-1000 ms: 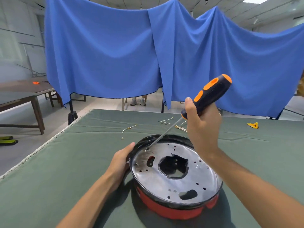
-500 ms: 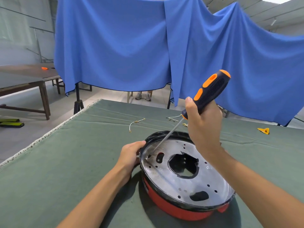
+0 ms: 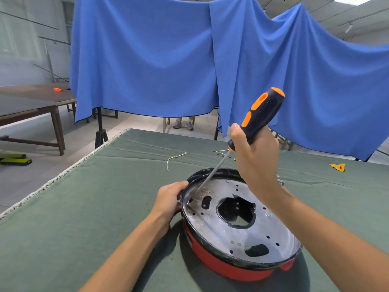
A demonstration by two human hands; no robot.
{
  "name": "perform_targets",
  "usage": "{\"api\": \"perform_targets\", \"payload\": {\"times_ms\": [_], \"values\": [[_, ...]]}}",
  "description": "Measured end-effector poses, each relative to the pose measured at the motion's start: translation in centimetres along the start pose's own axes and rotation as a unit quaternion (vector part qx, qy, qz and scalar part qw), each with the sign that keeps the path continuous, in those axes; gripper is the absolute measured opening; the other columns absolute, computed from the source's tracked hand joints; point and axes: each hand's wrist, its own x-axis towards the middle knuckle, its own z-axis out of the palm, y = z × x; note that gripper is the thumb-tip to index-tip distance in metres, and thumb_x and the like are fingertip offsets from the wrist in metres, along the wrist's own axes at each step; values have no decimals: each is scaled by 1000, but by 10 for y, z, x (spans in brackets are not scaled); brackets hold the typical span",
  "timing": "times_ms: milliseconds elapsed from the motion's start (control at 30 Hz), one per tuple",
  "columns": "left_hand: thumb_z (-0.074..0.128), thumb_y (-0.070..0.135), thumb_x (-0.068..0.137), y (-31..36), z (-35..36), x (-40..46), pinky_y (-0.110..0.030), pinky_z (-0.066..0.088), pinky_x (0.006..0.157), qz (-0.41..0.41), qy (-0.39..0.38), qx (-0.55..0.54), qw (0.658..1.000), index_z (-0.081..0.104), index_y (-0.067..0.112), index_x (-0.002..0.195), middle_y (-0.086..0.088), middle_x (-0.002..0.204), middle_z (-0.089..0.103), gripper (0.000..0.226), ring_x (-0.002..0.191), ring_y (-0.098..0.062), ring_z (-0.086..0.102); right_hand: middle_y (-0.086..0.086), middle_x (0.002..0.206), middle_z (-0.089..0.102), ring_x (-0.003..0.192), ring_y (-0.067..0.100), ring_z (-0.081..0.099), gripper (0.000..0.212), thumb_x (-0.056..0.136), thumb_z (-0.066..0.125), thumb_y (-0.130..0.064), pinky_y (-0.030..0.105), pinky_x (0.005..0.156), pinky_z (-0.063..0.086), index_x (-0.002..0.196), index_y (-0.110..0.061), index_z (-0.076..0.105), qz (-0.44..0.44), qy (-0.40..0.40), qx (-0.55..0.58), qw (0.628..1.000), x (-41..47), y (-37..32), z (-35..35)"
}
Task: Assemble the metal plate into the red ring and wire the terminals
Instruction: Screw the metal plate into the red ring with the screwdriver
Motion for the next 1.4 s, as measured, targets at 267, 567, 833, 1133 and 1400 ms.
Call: {"api": "perform_targets", "payload": {"times_ms": [267,567,833,1133,1400], "values": [[53,15,91,1,2,-3,-18,44,47,4,13,2,1000,65,5,87,-17,81,57,16,65,-22,51,-3,62,61,59,14,58,22,81,49,-42,19,56,41,66,-26,43,4,9,1,1000,-2,-3,-2],[54,13,90,3,4,-7,-20,44,50,26,29,12,999,67,6,79,-13,73,58,19,61,-19,51,2,60,61,59,16,61,24,81,49,-45,24,58,44,69,-25,46,3,13,6,1000,-3,-3,-1],[59,11,89,1,4,-5,-30,53,69,53,65,26,996,72,15,82,-4,79,72,15,72,-18,64,0,59,62,59,12,61,19,85,52,-38,18,56,43,70,-29,44,16,23,16,999,-3,2,-3],[59,8,89,-3,3,-1,-32,54,75,84,75,48,992,72,14,85,0,76,72,15,73,-15,66,-5,55,55,57,8,53,22,85,52,-39,16,55,37,70,-30,40,-16,-27,-27,999,-3,-10,5],[56,15,85,9,1,-16,-29,50,80,244,131,182,944,71,20,83,2,88,71,16,87,-11,64,-7,60,59,61,15,54,38,76,67,-54,31,58,42,71,-23,47,-12,-100,-115,988,13,-31,17]]}}
